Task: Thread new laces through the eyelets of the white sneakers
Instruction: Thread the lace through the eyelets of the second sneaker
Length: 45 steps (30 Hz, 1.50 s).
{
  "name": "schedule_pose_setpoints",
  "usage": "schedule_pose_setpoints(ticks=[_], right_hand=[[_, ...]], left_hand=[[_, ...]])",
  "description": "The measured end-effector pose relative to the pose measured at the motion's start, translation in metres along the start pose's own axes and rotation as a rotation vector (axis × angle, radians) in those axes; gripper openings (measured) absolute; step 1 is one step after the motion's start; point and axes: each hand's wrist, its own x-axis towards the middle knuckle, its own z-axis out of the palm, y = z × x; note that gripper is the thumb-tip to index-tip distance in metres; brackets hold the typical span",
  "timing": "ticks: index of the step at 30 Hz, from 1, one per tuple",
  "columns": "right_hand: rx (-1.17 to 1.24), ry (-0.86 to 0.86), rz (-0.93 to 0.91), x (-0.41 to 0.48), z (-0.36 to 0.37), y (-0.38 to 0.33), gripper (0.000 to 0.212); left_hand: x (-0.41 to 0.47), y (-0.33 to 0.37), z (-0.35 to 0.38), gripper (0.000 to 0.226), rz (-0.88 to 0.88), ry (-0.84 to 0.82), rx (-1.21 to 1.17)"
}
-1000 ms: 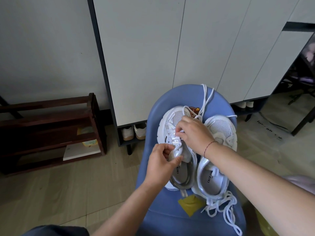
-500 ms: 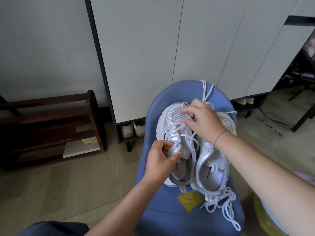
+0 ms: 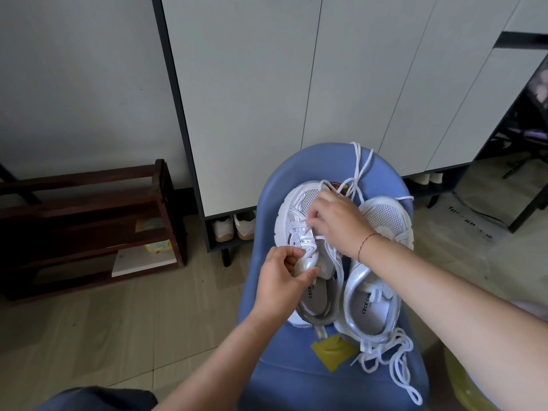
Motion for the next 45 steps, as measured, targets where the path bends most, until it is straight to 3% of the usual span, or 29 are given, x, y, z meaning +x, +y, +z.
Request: schedule_pose_setpoints(ticks=[6, 9, 12, 16, 19, 32, 34, 38, 42, 45], right_hand=[[0.345, 0.565, 0.402, 0.012, -0.040, 0.032, 0.014], [0.347, 0.681, 0.519, 0.009, -0.042, 0.048, 0.015], [0.272, 0.508, 0.456, 0.001, -0.032, 0.042, 0.006], [0.258, 0.224, 0.162, -0.003, -0.021, 0.013, 0.004], [0.193, -0.013, 0.040, -0.004, -0.007, 0.001, 0.009], [-0.198, -0.093, -0.093, -0.003, 0.004, -0.004, 0.017], [-0.200, -0.028, -0.068, 0.000, 0.002, -0.001, 0.019], [-0.032, 0.271, 0.104, 0.018, -0.021, 0.012, 0.014], [0.005, 0.420, 0.130, 0.021, -0.017, 0.018, 0.012], [0.178, 0.673, 0.276, 0.034, -0.033, 0.025, 0.018]], left_hand=[[-0.001, 0.002, -0.001, 0.030, 0.001, -0.004, -0.009], [0.000, 0.002, -0.001, 0.031, -0.004, -0.011, -0.016], [-0.001, 0.001, 0.000, 0.031, -0.004, -0.003, -0.017], [0.000, 0.001, 0.000, 0.031, -0.007, 0.002, -0.009], [0.000, 0.001, 0.000, 0.031, -0.004, 0.005, -0.011], [0.000, 0.000, 0.000, 0.030, 0.000, 0.001, -0.009], [0.000, 0.000, -0.001, 0.031, 0.004, -0.001, -0.010], [0.000, 0.000, -0.001, 0.031, 0.003, -0.005, 0.004], [0.000, -0.001, -0.001, 0.031, 0.002, -0.007, 0.001], [0.000, -0.001, -0.002, 0.031, 0.009, -0.009, 0.005]])
